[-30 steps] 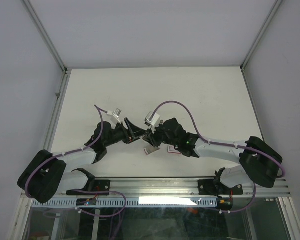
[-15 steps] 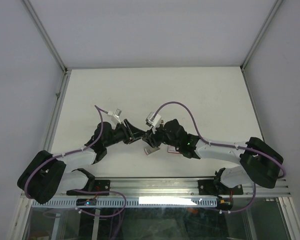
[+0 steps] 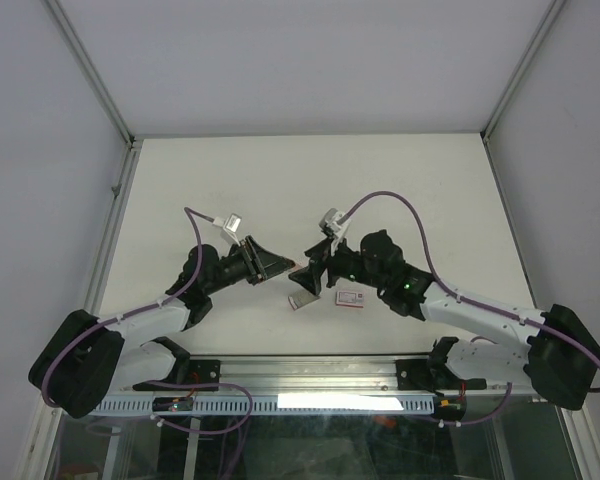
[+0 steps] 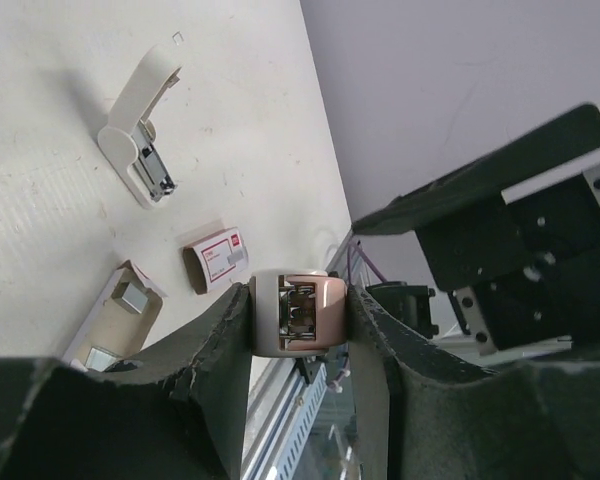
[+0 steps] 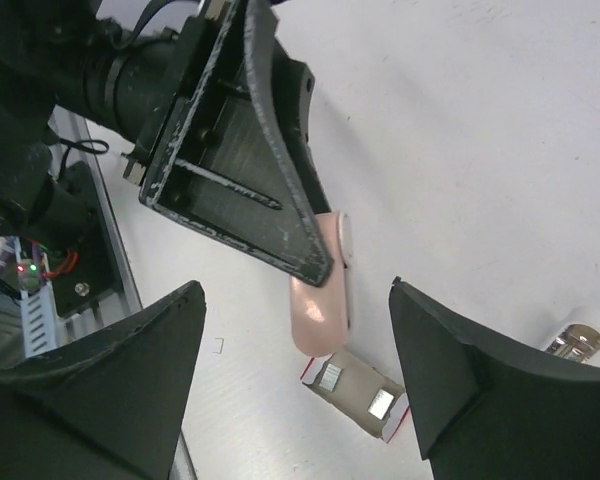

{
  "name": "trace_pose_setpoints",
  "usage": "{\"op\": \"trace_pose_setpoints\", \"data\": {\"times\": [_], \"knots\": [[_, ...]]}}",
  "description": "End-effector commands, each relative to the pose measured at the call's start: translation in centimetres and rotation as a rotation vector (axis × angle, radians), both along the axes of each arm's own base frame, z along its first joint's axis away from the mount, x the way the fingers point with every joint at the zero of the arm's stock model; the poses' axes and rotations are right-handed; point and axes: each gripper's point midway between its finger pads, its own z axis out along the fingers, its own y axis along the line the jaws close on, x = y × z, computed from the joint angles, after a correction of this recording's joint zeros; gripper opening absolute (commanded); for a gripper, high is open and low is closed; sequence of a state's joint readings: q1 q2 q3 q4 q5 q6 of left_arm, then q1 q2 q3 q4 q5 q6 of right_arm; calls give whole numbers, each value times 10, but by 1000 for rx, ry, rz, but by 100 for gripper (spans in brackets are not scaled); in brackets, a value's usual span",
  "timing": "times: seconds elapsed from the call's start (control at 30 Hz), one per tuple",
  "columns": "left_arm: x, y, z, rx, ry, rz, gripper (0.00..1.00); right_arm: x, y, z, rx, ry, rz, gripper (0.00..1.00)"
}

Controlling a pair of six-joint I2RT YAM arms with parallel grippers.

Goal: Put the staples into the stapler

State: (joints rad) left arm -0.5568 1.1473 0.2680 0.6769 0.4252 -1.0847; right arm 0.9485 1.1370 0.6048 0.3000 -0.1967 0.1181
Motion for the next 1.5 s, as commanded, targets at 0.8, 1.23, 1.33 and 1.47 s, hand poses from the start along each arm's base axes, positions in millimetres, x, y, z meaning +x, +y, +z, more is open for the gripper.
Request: {"op": "trace_pose_setpoints", "data": {"times": [0.8,1.23,1.33,1.47], "knots": [[-50,-14,62,-76,-407,-289,6,-38,14,7,138,466,359,66],[-51,-15,66,-82,-413,-280,5,-36,12,1,152,472,332,0],[-48,-14,67,-79,-404,-264,2,-38,11,6,158,458,344,0],[-46,-13,69,-78,-385,-245,2,-43,13,11,157,477,384,45]]}}
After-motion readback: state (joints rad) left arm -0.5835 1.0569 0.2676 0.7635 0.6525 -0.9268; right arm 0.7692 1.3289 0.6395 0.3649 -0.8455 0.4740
